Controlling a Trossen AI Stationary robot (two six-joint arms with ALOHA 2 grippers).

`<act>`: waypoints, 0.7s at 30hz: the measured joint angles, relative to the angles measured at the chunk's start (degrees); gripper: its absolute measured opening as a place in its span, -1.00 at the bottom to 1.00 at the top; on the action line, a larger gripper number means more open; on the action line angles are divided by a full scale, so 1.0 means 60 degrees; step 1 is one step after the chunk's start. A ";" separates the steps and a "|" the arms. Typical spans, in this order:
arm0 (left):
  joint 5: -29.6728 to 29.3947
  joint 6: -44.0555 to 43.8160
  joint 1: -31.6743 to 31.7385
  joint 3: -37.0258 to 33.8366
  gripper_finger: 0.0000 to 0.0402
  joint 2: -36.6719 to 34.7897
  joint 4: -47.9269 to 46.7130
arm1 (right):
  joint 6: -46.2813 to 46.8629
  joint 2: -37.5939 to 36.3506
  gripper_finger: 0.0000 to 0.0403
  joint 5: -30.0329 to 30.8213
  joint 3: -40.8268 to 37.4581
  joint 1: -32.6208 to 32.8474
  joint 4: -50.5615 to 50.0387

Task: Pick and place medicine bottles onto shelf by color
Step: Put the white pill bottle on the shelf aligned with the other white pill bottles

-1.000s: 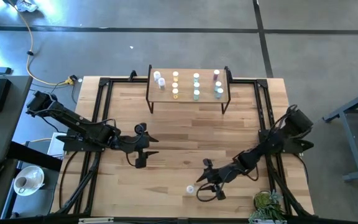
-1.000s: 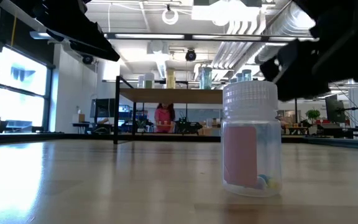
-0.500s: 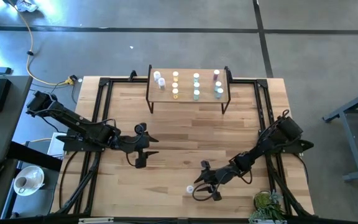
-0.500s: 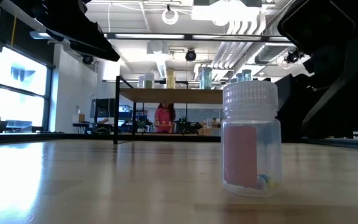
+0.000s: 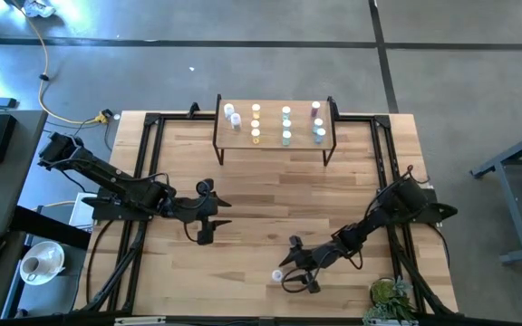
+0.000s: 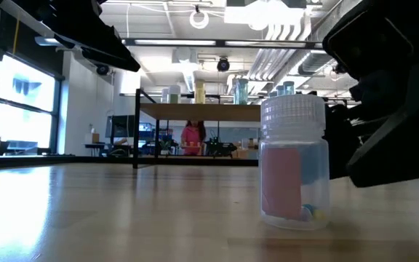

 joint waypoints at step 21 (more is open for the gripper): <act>0.0000 0.0000 0.0000 0.0000 0.07 0.0000 0.0000 | -0.0191 0.0666 -0.10 -0.1392 0.0873 -0.0443 -0.0157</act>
